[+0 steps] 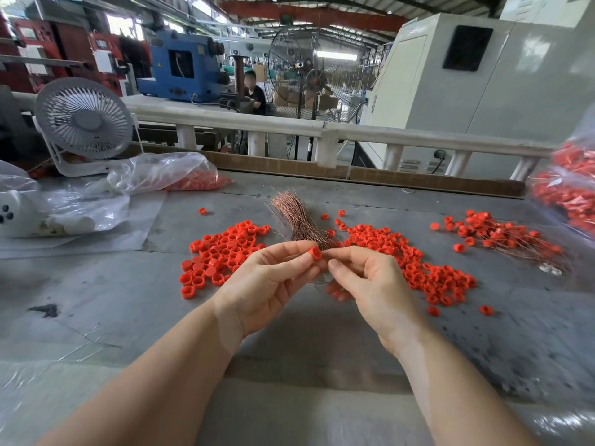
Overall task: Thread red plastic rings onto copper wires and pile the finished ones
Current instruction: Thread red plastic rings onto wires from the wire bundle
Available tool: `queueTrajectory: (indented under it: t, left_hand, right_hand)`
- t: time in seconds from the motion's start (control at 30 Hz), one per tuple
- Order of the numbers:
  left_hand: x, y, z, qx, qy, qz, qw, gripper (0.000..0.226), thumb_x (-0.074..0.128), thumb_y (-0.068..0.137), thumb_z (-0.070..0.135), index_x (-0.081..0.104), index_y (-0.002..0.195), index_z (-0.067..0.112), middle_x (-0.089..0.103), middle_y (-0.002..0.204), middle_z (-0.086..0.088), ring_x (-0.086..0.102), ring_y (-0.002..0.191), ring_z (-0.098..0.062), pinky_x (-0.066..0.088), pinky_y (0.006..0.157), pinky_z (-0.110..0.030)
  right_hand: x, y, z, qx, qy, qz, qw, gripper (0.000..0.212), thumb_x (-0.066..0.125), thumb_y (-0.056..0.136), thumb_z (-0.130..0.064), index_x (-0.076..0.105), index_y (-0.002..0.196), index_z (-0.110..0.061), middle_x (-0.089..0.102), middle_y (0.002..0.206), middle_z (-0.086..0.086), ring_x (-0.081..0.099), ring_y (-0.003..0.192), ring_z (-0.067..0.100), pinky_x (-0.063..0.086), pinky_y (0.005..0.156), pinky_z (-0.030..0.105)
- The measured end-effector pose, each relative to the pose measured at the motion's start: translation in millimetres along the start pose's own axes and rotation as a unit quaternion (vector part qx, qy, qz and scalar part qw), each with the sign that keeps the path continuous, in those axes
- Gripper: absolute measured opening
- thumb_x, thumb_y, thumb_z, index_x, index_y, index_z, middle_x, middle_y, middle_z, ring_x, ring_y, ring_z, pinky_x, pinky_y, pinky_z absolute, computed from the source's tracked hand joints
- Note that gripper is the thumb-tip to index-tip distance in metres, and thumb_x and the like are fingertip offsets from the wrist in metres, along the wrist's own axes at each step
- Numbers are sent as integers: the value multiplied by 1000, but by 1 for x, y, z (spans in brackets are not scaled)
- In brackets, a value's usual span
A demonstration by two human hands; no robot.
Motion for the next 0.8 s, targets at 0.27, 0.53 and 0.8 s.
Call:
queueTrajectory:
  t: [0.27, 0.53, 0.8]
  left_hand:
    - [0, -1, 0, -12, 8, -18, 1000, 17, 60, 66, 0, 75, 71, 7, 71, 74, -9, 71, 71, -14, 55, 62, -16]
    - [0, -2, 0, -28, 6, -18, 999, 20, 59, 65, -1, 75, 72, 6, 71, 72, -10, 70, 68, -16, 56, 61, -18]
    - [0, -2, -1, -29, 9, -16, 999, 20, 59, 65, -1, 76, 72, 7, 71, 73, -10, 71, 68, -16, 55, 60, -17]
  right_hand:
    - [-1, -1, -3, -7, 56, 13, 998, 20, 59, 86, 2, 65, 77, -15, 68, 60, -4, 57, 47, -1, 40, 46, 9]
    - [-2, 1, 0, 7, 36, 13, 999, 26, 62, 84, -3, 67, 65, -20, 61, 51, -5, 46, 46, 3, 36, 45, 11]
    - [-1, 2, 4, -3, 34, 8, 999, 25, 61, 85, -4, 66, 66, -19, 54, 48, -6, 39, 43, 0, 31, 43, 10]
Point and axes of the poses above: each hand's wrist, its own y-axis towards the middle knuckle, its own x-axis out of the palm, z = x × y, the point moved 1 cm from there along y, towards the middle knuckle
